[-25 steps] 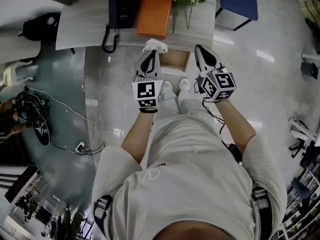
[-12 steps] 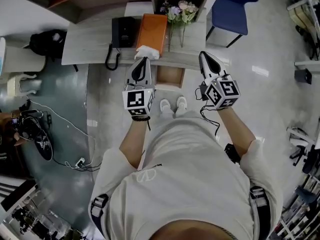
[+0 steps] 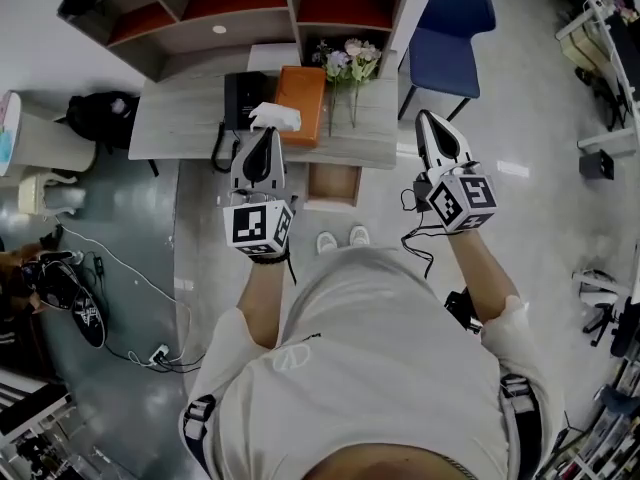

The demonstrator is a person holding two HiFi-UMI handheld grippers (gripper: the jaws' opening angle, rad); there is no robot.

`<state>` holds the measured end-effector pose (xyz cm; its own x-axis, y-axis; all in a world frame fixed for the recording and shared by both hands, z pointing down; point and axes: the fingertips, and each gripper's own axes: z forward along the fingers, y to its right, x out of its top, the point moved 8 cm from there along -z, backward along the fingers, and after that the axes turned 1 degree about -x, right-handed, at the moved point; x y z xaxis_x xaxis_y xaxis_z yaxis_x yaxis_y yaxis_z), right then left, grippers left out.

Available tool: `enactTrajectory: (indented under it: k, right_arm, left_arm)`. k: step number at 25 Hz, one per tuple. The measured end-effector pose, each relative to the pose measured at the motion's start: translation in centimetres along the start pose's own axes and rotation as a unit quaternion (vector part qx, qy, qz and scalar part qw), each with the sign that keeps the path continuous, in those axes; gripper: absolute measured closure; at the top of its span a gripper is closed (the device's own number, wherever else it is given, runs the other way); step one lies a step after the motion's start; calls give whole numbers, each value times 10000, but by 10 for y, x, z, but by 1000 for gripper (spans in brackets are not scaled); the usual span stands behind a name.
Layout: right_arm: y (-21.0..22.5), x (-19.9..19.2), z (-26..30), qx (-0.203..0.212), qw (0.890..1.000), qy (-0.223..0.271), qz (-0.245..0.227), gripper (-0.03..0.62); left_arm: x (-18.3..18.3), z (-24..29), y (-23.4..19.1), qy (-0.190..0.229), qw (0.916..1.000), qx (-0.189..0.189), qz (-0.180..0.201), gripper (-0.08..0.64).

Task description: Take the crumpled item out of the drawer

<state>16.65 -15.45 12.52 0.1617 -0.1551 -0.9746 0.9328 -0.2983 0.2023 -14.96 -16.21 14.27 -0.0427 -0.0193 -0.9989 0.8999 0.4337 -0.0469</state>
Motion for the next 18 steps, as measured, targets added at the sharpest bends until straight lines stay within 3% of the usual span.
enactTrajectory:
  k: [10, 18]
  right_arm:
    - [-3, 45, -28, 31, 9980, 574, -268, 591]
    - [7, 46, -38, -114, 9982, 530, -263, 591]
  left_arm:
    - [37, -21, 1, 519, 9985, 180, 80, 563]
    - [48, -22, -3, 657, 9971, 330, 171, 563]
